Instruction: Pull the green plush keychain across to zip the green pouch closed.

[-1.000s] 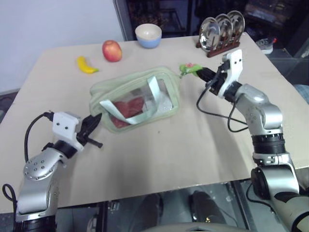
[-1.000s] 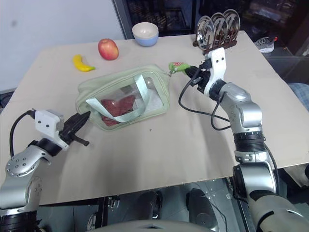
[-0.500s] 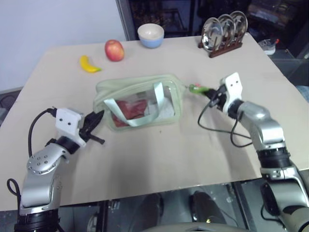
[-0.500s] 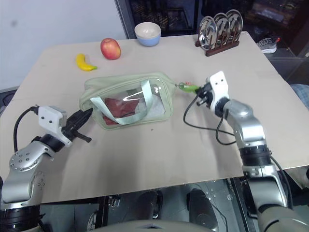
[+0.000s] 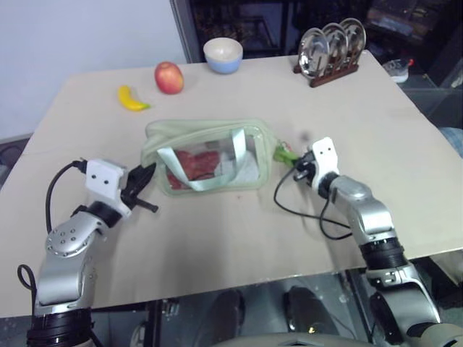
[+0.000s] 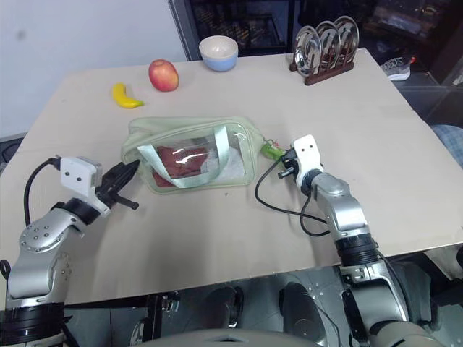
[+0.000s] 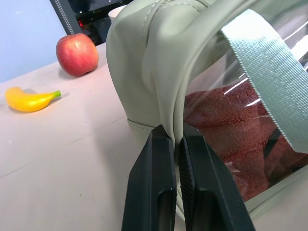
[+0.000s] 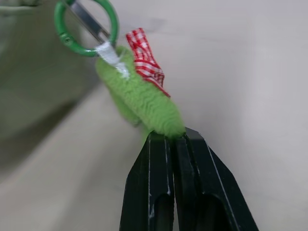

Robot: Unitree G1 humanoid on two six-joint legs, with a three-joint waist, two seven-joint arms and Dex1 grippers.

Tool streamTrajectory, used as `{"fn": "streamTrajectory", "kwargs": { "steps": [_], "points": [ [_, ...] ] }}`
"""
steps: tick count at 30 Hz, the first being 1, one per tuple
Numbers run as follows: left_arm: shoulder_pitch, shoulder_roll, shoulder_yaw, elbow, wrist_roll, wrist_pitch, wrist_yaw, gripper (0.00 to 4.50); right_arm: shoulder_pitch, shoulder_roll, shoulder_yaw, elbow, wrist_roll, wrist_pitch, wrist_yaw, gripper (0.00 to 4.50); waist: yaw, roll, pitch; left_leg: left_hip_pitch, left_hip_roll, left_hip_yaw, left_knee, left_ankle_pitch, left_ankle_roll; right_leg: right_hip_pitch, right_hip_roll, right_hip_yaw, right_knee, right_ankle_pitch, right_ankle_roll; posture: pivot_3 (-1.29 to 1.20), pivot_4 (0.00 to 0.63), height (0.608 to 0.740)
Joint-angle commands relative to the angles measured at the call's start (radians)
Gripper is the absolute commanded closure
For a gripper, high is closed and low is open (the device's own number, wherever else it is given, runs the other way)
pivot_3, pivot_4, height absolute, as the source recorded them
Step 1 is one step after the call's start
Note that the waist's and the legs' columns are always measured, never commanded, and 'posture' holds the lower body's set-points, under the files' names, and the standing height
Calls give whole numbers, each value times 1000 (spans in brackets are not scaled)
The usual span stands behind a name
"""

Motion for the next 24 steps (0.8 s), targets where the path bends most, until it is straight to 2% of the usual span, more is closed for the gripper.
{"fn": "streamTrajectory", "kwargs": {
  "steps": [1,8,12,15,18,20,23,24],
  "points": [
    [13,0,38,37,27,7,43,4500,37,-46,58,22,-83,-23,13,4428,0,0,0,1,0,0,0,0,0,1,0,0,0,0,0,0,150,740],
    [-1,-27,44,41,22,-16,64,4500,60,-144,234,-2,-239,-252,125,4428,-1,-1,-1,2,0,0,0,0,0,2,0,0,-1,0,0,0,150,740],
    [-1,-39,41,36,18,-32,66,4500,59,-163,238,16,-275,-296,131,4428,-1,-2,-1,2,1,0,0,0,0,2,0,0,-1,0,0,0,150,740],
    [0,-49,33,19,10,-50,56,4500,43,-125,161,22,-221,-301,109,4428,0,-2,-1,2,1,0,0,0,0,4,0,0,-1,0,0,0,150,740],
    [-18,-60,2,-23,5,-71,41,4500,-55,-85,22,66,-143,-306,43,4428,1,-3,0,2,0,0,0,0,0,4,0,0,-1,0,0,0,150,740],
    [-34,-66,-18,-38,8,-69,42,4500,-110,-85,-22,114,-131,-325,26,4428,11,-3,2,2,0,0,0,0,0,3,0,0,-1,0,0,0,150,740],
    [-64,-94,-68,-56,38,-60,70,4500,-191,-103,-44,223,-134,-390,42,3661,18,-4,2,1,-1,-1,1,0,0,3,0,-2,-2,0,0,0,150,740],
    [-77,-101,-85,-54,57,-61,83,4500,-214,-107,-47,257,-138,-411,49,3285,21,-4,2,0,-1,-2,1,0,0,3,0,-3,-2,0,0,0,150,740]
  ]
}}
